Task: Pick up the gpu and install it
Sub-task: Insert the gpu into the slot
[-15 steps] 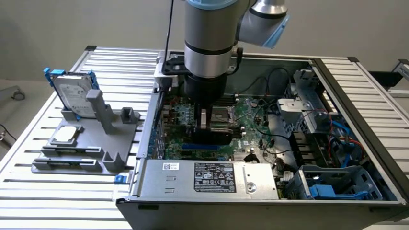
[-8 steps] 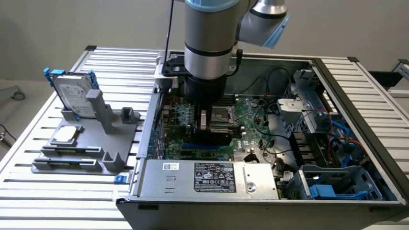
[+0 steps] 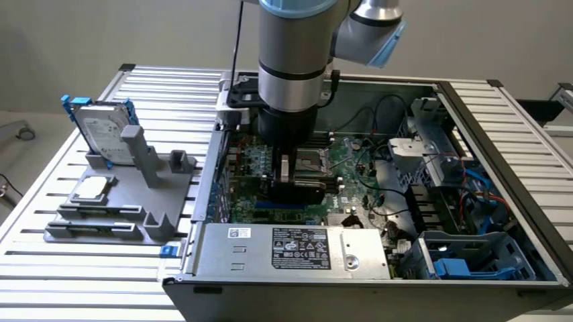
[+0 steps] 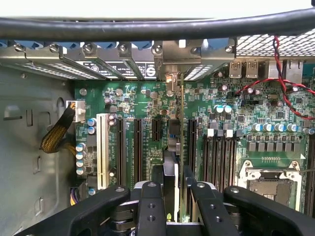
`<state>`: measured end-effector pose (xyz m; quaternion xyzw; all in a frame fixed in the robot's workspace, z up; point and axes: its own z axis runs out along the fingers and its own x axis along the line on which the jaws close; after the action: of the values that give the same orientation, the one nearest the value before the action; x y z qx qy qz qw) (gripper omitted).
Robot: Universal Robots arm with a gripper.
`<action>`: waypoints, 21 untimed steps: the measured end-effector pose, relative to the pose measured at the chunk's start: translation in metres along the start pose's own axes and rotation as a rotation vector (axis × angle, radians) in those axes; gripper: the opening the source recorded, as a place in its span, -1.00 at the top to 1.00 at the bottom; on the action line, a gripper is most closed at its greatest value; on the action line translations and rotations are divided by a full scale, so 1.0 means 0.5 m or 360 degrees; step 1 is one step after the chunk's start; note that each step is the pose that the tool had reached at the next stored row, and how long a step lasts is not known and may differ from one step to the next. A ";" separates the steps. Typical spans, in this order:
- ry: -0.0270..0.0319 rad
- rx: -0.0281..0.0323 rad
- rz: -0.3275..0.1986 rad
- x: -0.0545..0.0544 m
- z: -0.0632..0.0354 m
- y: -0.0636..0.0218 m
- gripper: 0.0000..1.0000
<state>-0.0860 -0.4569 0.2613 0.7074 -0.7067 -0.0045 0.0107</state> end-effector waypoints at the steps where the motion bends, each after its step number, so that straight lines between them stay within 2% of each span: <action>1: 0.00007 0.00000 0.0000 0.000 0.000 0.000 0.47; 8: 0.00058 0.00001 -0.0001 0.000 0.004 0.001 0.47; 21: 0.00059 0.00001 -0.0004 0.000 0.013 0.001 0.47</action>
<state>-0.0867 -0.4572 0.2548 0.7084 -0.7057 -0.0031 0.0119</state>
